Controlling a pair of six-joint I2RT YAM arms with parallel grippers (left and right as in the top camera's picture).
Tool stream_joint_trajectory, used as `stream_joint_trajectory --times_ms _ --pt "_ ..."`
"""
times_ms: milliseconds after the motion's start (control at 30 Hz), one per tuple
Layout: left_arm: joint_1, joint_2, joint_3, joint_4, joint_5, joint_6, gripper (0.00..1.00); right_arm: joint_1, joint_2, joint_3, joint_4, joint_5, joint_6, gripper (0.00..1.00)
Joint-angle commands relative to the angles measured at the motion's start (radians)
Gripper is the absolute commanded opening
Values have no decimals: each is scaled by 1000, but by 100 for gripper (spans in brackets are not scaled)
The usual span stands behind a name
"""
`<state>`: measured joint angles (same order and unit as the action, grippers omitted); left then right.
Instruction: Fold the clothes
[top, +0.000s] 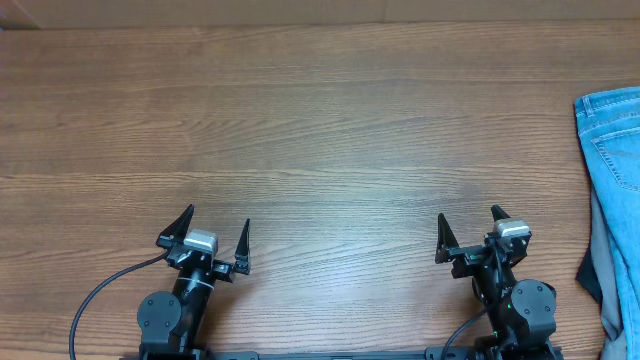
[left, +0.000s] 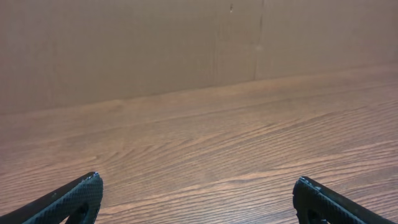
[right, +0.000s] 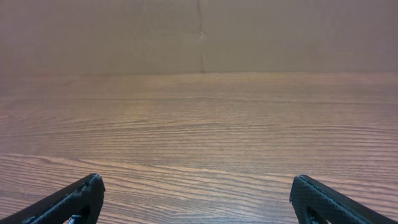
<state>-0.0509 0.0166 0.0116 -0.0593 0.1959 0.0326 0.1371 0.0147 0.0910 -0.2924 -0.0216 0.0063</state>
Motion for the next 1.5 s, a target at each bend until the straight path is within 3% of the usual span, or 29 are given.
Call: stream_joint_trajectory --times_ms 0,1300,1467 --pt "-3 -12 -7 4 11 13 100 -5 -12 -2 4 1 -3 100" --pt "-3 -12 -7 5 11 13 100 -5 -12 -2 4 0 -3 100" --pt "-3 -12 -6 8 80 10 100 -5 -12 -2 5 -53 -2 100"
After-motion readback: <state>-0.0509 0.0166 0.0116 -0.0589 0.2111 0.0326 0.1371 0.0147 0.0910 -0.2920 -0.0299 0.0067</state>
